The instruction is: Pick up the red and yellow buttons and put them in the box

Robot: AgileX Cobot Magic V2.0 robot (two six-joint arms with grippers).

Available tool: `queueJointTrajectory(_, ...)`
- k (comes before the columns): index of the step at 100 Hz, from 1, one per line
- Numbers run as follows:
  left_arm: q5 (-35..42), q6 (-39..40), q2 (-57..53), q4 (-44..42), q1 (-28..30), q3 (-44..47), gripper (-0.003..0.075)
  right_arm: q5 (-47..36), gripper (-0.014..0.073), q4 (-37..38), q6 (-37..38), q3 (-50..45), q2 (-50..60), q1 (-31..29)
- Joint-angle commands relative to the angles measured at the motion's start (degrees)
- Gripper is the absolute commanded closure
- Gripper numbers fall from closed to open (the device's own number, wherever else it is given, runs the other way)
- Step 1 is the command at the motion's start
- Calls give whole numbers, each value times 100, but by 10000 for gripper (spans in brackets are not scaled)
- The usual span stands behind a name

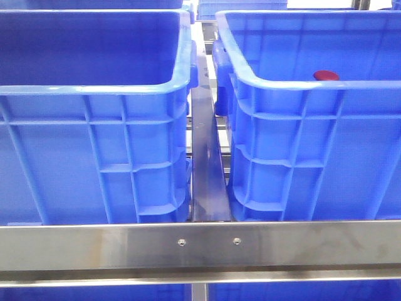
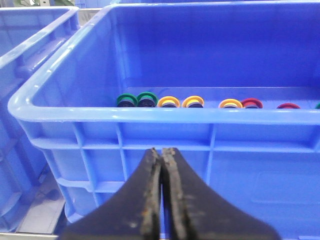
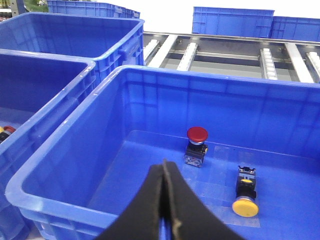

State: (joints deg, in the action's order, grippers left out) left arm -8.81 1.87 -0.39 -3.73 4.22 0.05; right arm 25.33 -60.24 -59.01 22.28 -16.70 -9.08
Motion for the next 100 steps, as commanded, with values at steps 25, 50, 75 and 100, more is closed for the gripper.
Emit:
queueJointTrajectory(25,410,69,-164,-4,10,306,740,-205,664,-135,-25,170,-47,-29)
queueJointTrajectory(50,410,69,-164,-4,10,306,740,-316,664,-135,-25,170,-47,321)
queueJointTrajectory(75,410,69,-164,-4,10,306,740,-2492,664,-126,-25,117,-47,831)
queueJointTrajectory(100,410,69,-164,-4,10,306,740,-3982,664,2454,2468,-590,-42,1185)
